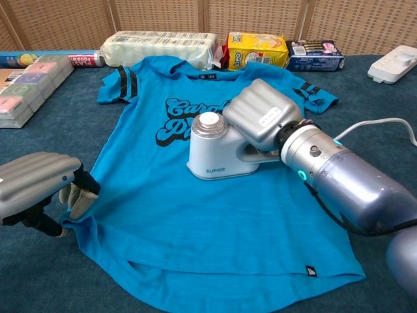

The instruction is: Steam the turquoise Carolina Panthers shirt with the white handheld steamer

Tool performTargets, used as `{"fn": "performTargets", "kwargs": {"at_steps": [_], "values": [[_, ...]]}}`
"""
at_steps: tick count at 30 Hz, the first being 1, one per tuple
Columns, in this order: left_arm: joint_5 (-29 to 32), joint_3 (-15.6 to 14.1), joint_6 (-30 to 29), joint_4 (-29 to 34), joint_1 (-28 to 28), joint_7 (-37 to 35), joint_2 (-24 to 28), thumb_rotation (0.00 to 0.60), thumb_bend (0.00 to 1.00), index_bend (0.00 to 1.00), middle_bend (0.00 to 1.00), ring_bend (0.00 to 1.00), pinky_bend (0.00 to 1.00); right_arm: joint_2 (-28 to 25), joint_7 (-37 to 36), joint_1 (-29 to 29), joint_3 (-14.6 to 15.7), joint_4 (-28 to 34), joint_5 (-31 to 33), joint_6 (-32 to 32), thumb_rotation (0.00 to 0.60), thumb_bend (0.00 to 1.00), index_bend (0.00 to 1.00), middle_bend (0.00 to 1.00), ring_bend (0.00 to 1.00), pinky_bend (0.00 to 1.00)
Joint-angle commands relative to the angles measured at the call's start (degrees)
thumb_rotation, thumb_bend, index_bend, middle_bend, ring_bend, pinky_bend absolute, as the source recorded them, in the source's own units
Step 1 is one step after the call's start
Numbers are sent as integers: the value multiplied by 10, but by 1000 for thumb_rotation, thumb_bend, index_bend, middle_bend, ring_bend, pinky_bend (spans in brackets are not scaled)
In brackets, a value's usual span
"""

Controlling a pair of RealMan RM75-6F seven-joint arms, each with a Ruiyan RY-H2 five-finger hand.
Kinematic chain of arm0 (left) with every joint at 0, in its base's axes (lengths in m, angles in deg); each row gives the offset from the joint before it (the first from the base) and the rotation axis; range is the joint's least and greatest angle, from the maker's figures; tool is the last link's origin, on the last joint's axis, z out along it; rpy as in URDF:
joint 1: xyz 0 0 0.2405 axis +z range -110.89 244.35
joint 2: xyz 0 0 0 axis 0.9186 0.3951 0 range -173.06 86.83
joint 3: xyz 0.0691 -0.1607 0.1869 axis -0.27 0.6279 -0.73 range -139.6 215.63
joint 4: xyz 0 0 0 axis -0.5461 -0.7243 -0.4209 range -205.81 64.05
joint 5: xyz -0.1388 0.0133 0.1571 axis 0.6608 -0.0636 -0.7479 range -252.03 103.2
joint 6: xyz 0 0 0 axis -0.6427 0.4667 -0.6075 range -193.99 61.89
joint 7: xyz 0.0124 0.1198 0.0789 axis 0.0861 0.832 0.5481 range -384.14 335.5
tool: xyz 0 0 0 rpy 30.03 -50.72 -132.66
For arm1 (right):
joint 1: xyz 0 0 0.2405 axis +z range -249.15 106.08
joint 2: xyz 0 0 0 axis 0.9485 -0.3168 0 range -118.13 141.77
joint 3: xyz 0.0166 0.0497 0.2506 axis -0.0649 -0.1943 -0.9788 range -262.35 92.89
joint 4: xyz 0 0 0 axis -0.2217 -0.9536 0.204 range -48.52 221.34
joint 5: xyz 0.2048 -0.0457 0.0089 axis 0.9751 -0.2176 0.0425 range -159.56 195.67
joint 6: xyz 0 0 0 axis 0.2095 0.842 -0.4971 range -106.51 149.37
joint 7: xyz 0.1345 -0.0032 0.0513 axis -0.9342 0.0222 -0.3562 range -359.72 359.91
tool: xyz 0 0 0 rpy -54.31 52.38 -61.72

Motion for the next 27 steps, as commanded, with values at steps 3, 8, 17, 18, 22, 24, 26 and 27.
{"fn": "performTargets", "kwargs": {"at_steps": [3,8,17,18,22,24,26,27], "values": [[-1,0,-1,0,1,-1,1,600,328,761,686,564,495,-2,11,0,3,0,0,-1,600,365,722,714,794,762],[-3,0,1,0,0,1,-1,600,328,761,686,563,495,-16,23,-8,7,4,2,5,600,365,722,713,794,762],[-4,1,4,2,-3,6,-8,600,327,761,686,563,495,-42,38,-21,22,6,4,6,600,366,722,713,794,762],[-4,1,4,2,-3,6,-8,600,327,761,686,563,495,-44,39,-22,22,5,4,6,600,366,722,713,794,762],[-3,2,4,2,-2,7,-9,600,328,761,686,563,495,-50,42,-26,25,-1,5,6,600,366,722,714,794,761],[-3,2,5,2,-3,8,-9,600,328,761,686,563,495,-53,43,-28,25,-6,7,7,600,366,722,713,794,761],[-2,2,5,2,-3,9,-9,600,328,761,686,563,495,-56,42,-31,24,-10,10,9,600,365,722,714,794,761],[-2,2,5,2,-3,9,-9,600,328,761,686,563,495,-57,42,-32,23,-12,11,9,600,365,722,713,794,761]]}}
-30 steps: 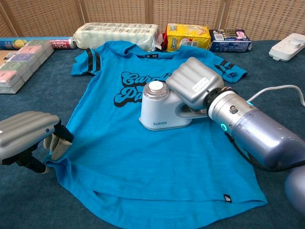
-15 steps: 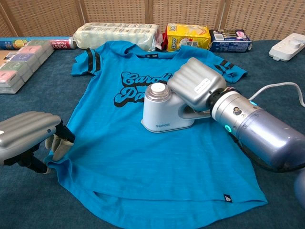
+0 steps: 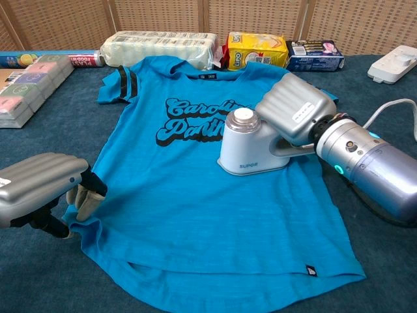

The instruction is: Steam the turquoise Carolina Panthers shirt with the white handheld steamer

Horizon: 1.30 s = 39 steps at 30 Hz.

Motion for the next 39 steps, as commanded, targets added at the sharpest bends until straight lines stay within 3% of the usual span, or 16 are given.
{"fn": "performTargets", "kwargs": {"at_steps": [1,21,39], "values": [[0,0,0,0,0,1,0,600,328,761,686,563,495,-4,-2,-4,-2,-4,3,3,600,365,722,714,794,761],[2,0,-8,13,4,9,7,600,328,761,686,563,495,-81,-45,-36,-74,-35,60,50,600,366,722,713,794,759],[15,4,1,17,1,23,6,600,328,761,687,563,495,-70,-82,-49,-61,-105,75,25,600,365,720,713,794,758]]}}
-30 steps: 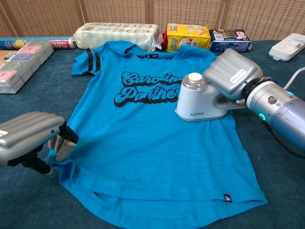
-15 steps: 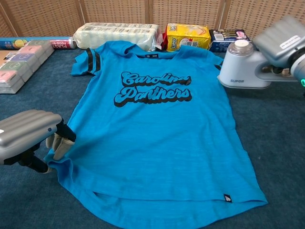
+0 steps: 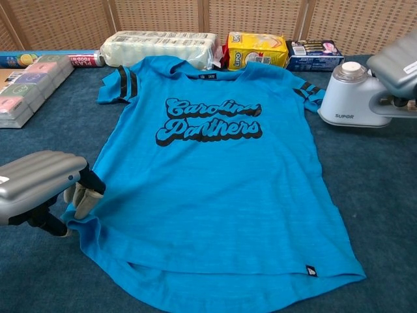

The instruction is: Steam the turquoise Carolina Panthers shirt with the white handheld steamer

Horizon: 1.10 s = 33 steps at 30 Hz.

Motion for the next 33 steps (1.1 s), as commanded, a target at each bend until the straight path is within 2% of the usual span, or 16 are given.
{"fn": "performTargets", "kwargs": {"at_steps": [1,13,17,26,33], "values": [[1,0,0,0,0,0,0,600,328,760,686,563,495,7,-1,1,2,-8,1,-4,600,365,720,713,793,758],[1,-2,-2,-3,3,-7,4,600,327,761,687,563,495,42,-6,2,2,-58,12,-20,600,366,701,696,768,742],[0,-2,-3,-4,3,-8,5,600,327,761,687,563,495,50,-6,7,-4,-69,16,-21,600,358,663,673,738,730],[-1,-2,-3,-6,3,-11,4,600,327,761,686,563,496,54,1,9,-22,-66,37,-26,600,346,429,489,538,616],[-1,-1,-5,-8,3,-11,3,600,327,761,686,563,495,57,7,9,-41,-57,67,-30,600,344,212,305,309,379]]}}
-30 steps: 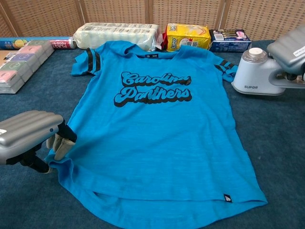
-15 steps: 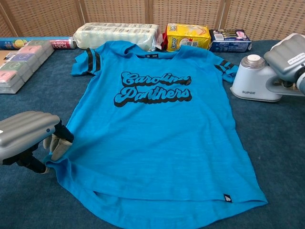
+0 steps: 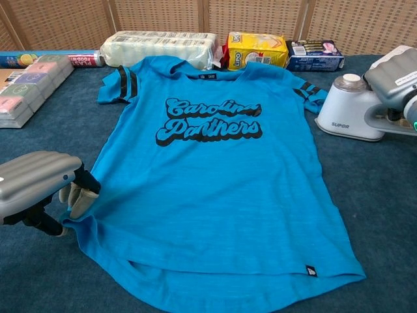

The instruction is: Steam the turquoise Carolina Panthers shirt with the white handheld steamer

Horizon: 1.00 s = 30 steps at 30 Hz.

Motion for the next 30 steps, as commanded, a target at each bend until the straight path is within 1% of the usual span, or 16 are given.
{"fn": "performTargets", "kwargs": {"at_steps": [1,4,7,9,11,13,18,30], "values": [[1,0,0,0,0,0,0,600,327,761,686,563,495,1,3,0,-6,4,9,-1,600,344,194,292,293,362],[1,1,1,-1,-1,1,0,600,328,761,686,563,495,-1,1,0,-9,9,13,-1,600,344,124,244,239,308],[0,1,2,-1,-1,1,0,600,328,761,686,563,495,-2,-1,-2,-11,16,18,1,600,344,80,219,211,277],[0,1,1,-1,-1,1,-1,600,328,761,686,563,495,-5,-2,-3,-10,22,19,2,600,344,26,177,164,223],[0,1,2,-1,-1,1,-2,600,328,761,686,563,494,-7,-4,-4,-10,28,20,4,600,344,2,138,121,166],[0,1,1,-1,-1,1,-2,600,327,761,686,562,494,-9,-11,-5,-10,33,19,4,600,344,0,108,86,121],[-1,1,0,0,-1,1,-1,600,328,761,687,562,494,-6,-23,-8,-12,33,21,12,600,352,0,76,56,76],[-2,1,1,-1,-2,1,-3,600,327,761,686,562,492,5,-56,-15,-18,23,20,34,600,358,0,39,31,46]]}}
